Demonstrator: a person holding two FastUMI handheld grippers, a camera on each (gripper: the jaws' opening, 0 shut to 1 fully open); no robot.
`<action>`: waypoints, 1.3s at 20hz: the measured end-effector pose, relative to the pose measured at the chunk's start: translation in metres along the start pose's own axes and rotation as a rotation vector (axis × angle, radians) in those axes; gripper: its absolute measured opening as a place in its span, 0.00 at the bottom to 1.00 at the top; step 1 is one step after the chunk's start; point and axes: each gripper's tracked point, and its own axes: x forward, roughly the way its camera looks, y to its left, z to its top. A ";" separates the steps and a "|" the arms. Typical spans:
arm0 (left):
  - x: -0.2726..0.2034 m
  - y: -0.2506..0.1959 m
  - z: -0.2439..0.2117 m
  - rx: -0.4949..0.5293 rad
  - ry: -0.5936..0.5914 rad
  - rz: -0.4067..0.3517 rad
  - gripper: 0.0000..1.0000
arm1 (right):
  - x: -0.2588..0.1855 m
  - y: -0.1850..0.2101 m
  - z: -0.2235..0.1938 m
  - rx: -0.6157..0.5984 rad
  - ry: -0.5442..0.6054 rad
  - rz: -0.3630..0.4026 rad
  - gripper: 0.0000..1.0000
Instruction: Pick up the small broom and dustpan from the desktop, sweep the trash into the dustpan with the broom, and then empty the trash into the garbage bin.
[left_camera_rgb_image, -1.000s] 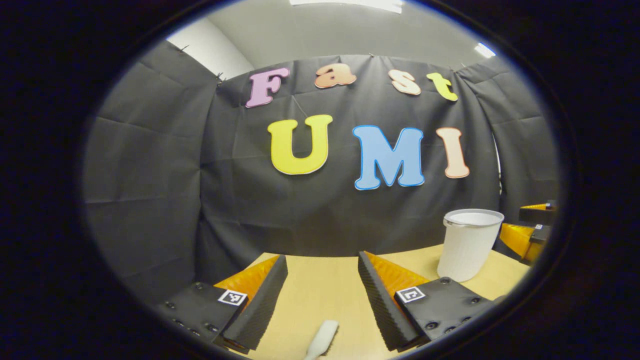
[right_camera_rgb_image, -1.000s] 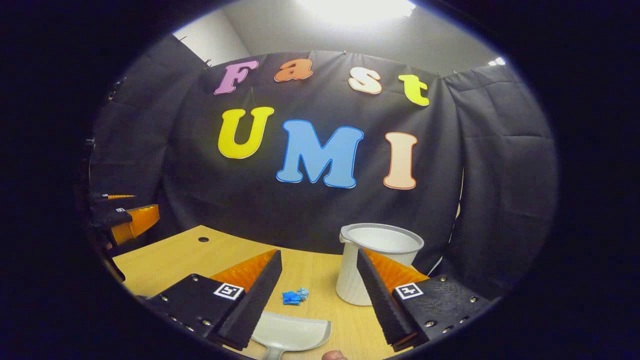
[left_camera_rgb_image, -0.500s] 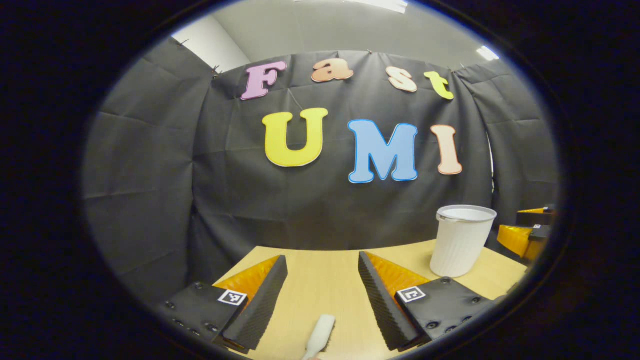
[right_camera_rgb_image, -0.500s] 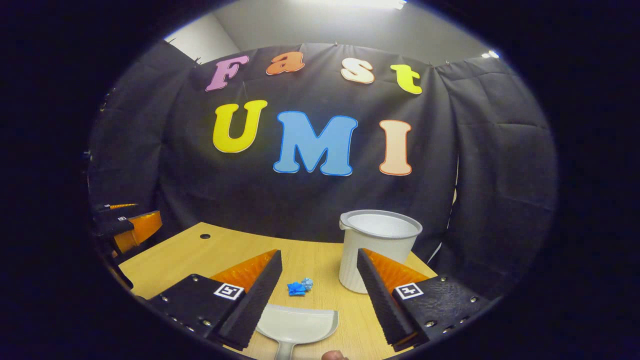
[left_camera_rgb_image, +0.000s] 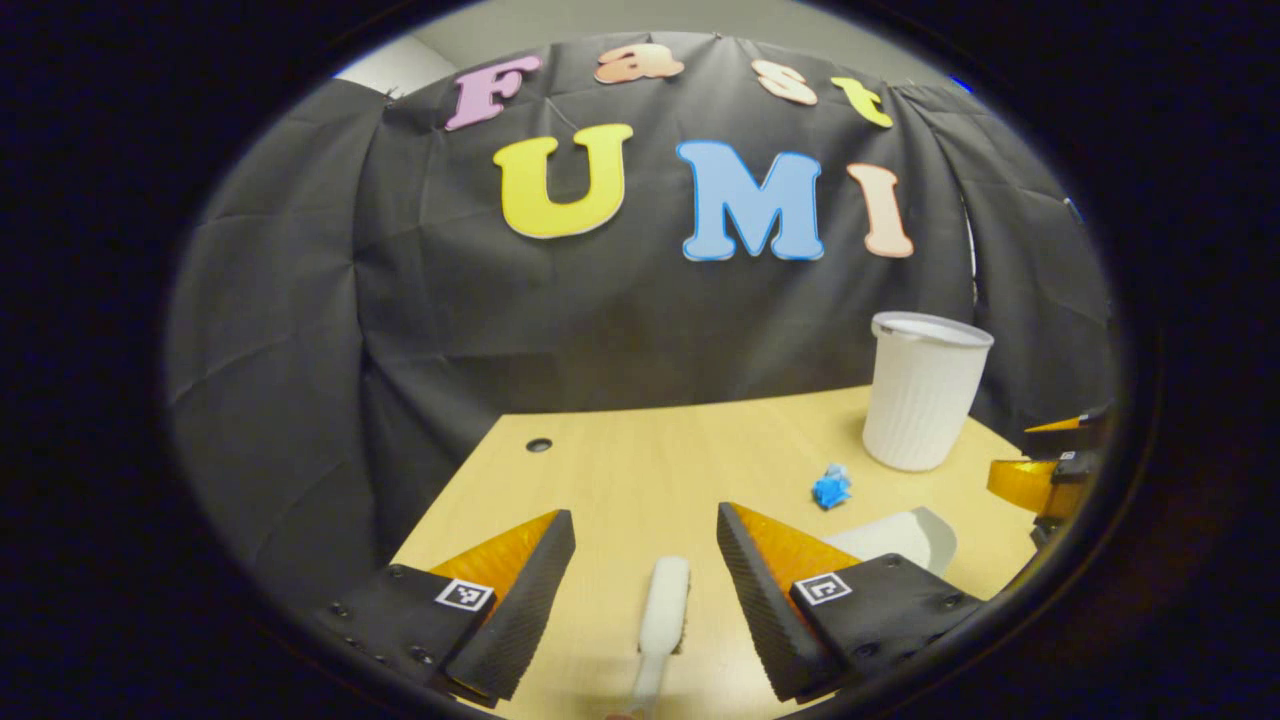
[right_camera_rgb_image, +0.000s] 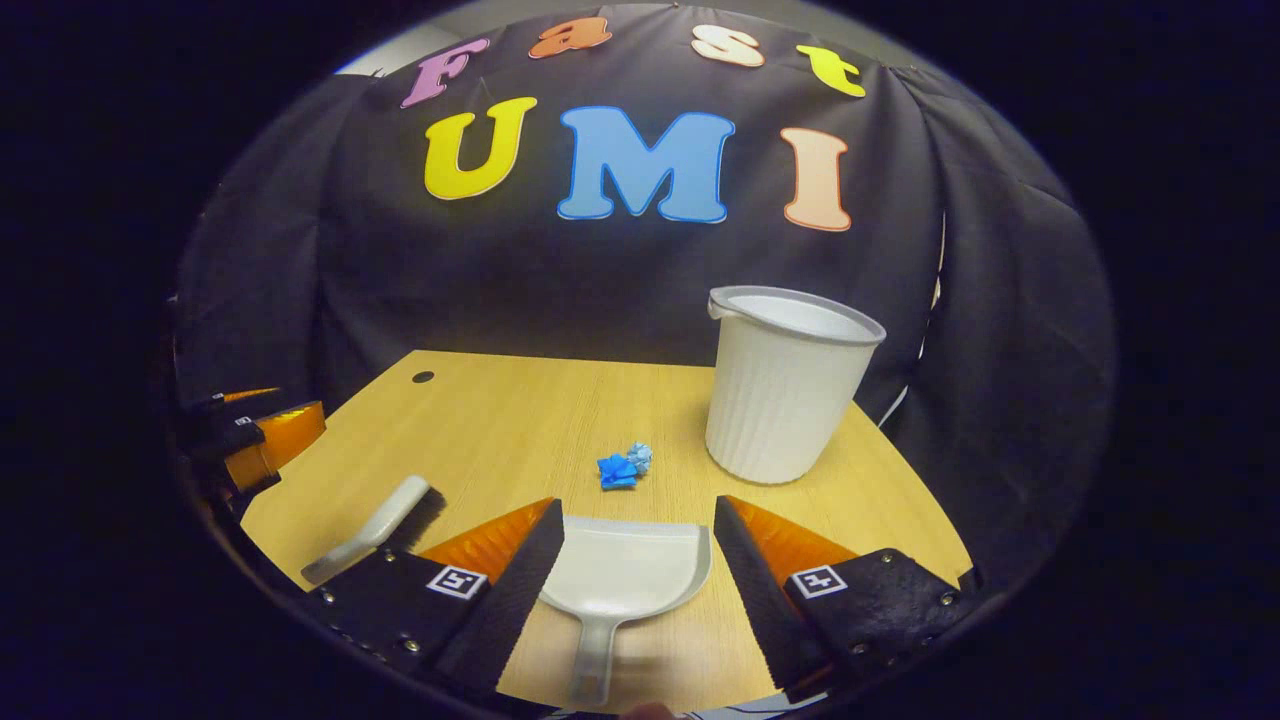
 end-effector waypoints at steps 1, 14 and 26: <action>0.004 0.000 -0.011 0.003 0.035 -0.008 0.96 | 0.001 -0.003 -0.010 -0.013 0.047 -0.014 0.95; 0.035 0.000 -0.139 0.075 0.459 -0.099 0.98 | -0.004 0.007 -0.089 0.052 0.414 -0.051 0.95; 0.042 -0.006 -0.207 0.124 0.666 -0.126 0.95 | 0.018 0.013 -0.154 0.082 0.656 -0.036 0.95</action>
